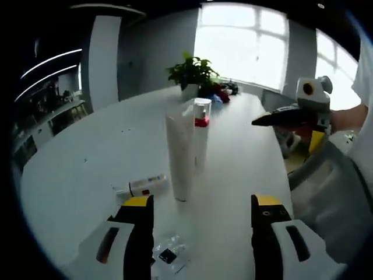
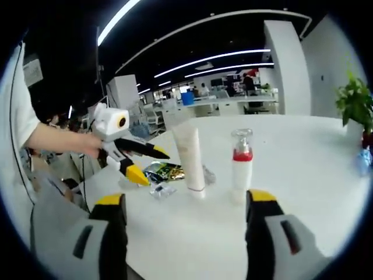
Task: Arrange the skincare products in the storage area until every visible bottle or jar stands upright without overlapping.
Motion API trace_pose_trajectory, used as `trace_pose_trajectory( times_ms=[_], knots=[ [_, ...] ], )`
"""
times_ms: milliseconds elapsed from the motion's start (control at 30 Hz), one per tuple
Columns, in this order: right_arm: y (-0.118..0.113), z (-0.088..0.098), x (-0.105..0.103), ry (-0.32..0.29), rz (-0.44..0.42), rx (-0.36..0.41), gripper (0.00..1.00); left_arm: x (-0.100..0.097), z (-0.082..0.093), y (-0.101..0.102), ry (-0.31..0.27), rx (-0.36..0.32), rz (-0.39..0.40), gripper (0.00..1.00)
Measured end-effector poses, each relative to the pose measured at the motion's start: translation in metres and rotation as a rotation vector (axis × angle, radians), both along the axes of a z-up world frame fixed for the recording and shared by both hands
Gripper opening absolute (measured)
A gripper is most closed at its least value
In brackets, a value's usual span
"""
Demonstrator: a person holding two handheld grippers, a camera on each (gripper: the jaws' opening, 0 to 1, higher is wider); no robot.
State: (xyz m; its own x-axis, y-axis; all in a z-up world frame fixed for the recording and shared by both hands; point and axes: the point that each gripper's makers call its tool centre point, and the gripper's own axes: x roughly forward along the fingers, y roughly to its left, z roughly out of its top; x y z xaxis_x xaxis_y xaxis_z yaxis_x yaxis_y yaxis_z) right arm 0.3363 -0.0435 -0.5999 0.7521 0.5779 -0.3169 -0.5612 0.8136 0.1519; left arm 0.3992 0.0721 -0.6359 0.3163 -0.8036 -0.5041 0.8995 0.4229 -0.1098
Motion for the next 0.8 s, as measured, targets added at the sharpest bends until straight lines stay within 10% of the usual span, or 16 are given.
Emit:
trace_pose_trajectory(
  times_ms=[800],
  knots=[
    [-0.009,0.000,-0.031,0.008,-0.004,-0.016,0.86,-0.076,0.000,0.047,0.074,-0.013,0.219,0.89]
  ],
)
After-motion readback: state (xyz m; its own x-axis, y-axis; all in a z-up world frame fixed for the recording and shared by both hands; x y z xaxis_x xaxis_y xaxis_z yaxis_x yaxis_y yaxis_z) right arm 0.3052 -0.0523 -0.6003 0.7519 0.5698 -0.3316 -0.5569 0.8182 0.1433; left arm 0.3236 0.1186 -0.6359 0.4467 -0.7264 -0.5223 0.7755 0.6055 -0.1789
